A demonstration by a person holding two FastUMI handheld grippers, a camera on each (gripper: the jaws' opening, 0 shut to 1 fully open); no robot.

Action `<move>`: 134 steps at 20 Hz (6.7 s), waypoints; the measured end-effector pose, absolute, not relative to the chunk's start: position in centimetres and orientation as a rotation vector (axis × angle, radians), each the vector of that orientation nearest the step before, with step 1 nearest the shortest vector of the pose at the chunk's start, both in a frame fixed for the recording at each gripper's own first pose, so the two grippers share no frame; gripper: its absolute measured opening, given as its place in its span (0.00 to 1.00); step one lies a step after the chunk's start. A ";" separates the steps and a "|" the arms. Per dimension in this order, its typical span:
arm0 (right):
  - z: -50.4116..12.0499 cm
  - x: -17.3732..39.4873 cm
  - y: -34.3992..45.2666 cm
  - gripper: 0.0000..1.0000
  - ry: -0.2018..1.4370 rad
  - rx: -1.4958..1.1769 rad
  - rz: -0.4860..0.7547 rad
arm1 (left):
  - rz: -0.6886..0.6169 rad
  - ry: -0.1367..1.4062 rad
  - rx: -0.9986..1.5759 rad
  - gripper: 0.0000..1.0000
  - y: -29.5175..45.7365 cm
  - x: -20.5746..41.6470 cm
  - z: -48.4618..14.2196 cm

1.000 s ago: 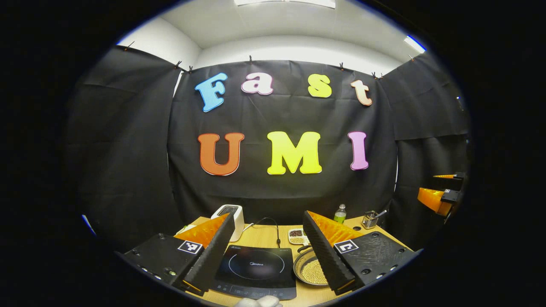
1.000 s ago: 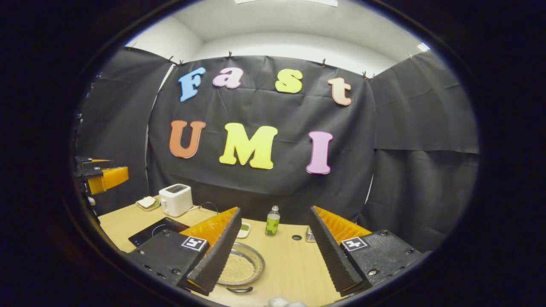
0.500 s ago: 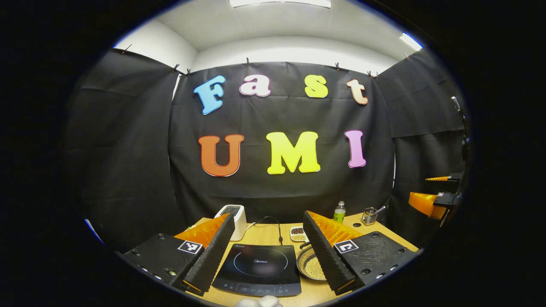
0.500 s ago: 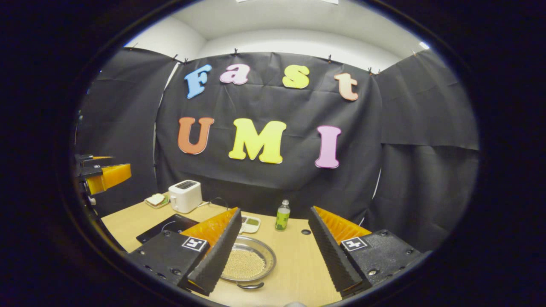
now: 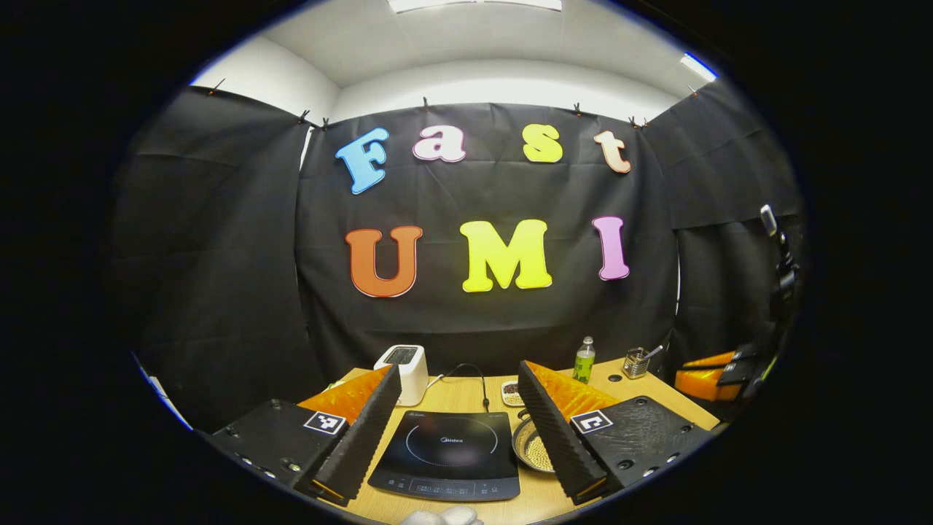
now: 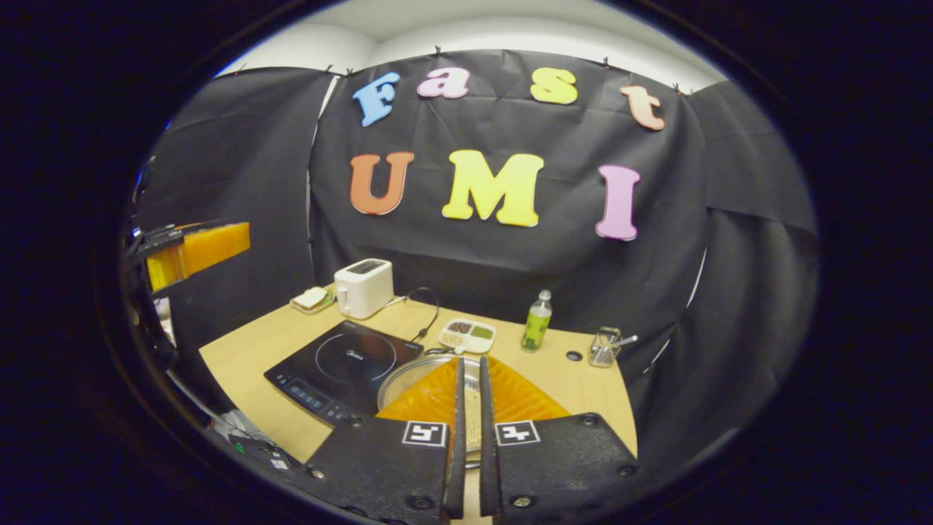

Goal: First push the handle of the pot to place it horizontally, then grasp the pot with both hands and set it on the induction cooktop.

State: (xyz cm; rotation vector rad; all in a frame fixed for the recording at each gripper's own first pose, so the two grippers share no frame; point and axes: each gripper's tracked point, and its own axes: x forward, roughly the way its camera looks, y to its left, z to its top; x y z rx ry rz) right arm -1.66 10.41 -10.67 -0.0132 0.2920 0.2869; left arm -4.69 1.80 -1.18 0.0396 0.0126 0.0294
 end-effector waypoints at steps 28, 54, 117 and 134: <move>-34.4 -0.6 15.4 0.00 0.811 0.032 0.372 | 0.119 0.102 0.038 0.96 3.7 -6.4 -4.1; -35.4 3.2 6.7 0.04 0.840 0.019 0.466 | 0.232 0.169 0.005 0.96 -1.3 -3.8 -5.6; -31.5 8.4 -2.7 0.94 0.696 0.192 0.107 | -0.058 0.550 -0.025 0.96 -9.3 6.0 -25.4; -35.7 17.6 -2.2 0.92 0.831 0.159 0.211 | 0.029 0.758 0.025 0.87 -10.3 11.9 -33.6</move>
